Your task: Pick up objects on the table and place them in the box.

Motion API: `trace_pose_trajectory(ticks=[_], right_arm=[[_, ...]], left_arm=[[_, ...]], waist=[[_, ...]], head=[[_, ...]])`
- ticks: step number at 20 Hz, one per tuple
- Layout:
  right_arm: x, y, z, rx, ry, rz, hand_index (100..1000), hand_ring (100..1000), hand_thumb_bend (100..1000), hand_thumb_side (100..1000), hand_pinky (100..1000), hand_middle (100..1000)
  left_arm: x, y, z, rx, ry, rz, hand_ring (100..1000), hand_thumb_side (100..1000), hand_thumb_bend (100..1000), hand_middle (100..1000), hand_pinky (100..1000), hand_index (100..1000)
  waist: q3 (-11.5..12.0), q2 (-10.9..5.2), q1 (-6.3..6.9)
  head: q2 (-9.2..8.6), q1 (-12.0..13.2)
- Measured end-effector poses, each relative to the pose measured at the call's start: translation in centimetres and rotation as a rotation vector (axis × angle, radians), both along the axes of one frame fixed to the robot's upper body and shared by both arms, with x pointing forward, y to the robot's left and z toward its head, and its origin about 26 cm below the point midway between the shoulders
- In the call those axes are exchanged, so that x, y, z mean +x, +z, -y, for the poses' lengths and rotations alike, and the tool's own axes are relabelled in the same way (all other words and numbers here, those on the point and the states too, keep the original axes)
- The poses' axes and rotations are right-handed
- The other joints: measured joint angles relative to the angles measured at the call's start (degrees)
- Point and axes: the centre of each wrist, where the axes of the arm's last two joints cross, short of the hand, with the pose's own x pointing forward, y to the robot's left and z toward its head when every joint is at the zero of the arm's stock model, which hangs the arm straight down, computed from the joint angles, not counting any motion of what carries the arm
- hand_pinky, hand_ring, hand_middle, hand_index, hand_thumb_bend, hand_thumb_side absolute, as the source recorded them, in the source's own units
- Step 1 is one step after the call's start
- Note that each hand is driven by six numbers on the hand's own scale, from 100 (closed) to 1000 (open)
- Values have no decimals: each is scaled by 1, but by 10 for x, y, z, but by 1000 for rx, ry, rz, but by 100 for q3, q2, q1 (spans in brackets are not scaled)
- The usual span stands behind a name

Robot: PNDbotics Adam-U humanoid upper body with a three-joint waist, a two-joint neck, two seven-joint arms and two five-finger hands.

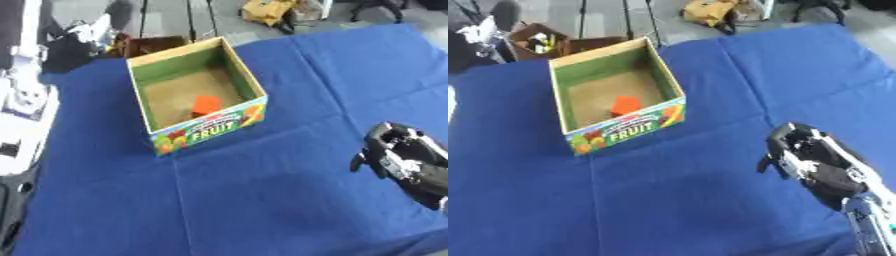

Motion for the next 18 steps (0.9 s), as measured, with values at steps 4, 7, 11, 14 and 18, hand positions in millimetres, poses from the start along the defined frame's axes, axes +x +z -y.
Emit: trace_pose_trajectory(ticks=[4, 7, 11, 14, 18], right_arm=[[0, 0, 0, 1, -3, 0, 211, 256, 100, 100, 496, 237], [0, 0, 1, 1, -5, 0, 212, 257, 100, 100, 496, 238], [0, 0, 2, 2, -10, 0, 213, 257, 100, 100, 496, 238], [0, 0, 2, 2, -12, -3, 215, 257, 100, 100, 497, 240], [0, 0, 2, 2, -13, -3, 217, 258, 100, 100, 497, 241]], left_arm=[[-9, -18, -15, -131, -21, -49, 731, 800, 607, 750, 801, 808], [-13, -30, -22, -204, -23, -84, 719, 797, 568, 740, 795, 803], [-17, -43, -25, -274, -24, -113, 706, 786, 512, 730, 791, 797], [-18, -49, -24, -307, -32, -132, 697, 776, 470, 721, 788, 794], [-19, -55, -23, -336, -41, -150, 687, 766, 440, 711, 785, 792]], waist=[[23, 2, 2], [38, 4, 5], [39, 4, 13], [38, 4, 23], [39, 4, 22]], head=[[-1, 90], [-2, 247], [2, 417], [7, 543], [9, 698]])
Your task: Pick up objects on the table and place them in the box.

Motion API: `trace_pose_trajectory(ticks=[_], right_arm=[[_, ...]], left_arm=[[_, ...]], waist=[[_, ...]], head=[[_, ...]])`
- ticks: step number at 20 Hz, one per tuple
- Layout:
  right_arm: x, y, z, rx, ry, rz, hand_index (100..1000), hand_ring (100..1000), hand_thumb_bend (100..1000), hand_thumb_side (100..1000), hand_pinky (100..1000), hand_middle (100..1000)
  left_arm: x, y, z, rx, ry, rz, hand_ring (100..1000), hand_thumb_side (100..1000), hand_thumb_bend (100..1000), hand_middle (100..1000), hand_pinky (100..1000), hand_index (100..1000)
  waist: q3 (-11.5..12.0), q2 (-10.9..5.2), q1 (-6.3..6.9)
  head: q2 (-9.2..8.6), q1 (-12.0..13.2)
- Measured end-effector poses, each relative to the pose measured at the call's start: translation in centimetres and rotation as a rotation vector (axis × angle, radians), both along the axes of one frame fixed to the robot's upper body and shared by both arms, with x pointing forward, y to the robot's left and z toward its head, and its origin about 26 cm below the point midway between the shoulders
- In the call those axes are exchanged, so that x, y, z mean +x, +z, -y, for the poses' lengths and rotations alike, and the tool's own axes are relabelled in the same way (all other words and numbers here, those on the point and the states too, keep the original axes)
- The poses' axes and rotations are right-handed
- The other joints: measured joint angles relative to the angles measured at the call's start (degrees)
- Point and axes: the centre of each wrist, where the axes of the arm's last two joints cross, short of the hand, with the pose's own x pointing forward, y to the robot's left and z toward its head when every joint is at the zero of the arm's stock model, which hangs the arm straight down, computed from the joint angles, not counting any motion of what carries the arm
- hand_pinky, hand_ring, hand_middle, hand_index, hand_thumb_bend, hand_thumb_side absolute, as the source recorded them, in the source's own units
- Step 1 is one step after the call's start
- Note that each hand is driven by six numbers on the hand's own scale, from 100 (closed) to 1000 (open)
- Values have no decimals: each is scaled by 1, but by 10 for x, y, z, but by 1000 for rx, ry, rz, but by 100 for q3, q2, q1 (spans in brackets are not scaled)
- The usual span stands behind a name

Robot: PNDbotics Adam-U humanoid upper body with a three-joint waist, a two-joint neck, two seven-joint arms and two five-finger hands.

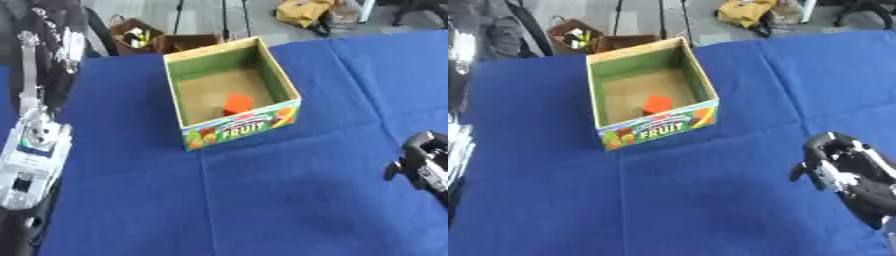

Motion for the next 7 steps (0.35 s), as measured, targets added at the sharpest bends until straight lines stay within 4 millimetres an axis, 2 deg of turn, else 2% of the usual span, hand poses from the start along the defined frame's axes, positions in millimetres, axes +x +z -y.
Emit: trace_pose_trajectory(ticks=[5, 7], right_arm=[[0, 0, 0, -1, -3, -3, 226, 262, 100, 100, 500, 249], [0, 0, 0, -1, -5, -4, 232, 265, 100, 100, 502, 254]], left_arm=[[0, -5, 1, -21, -6, -11, 669, 763, 426, 691, 780, 787], [0, -8, 2, -28, -6, -20, 661, 766, 425, 682, 778, 786]], waist=[[7, 7, 3], [19, 11, 2]], head=[[-55, 455], [-68, 565]])
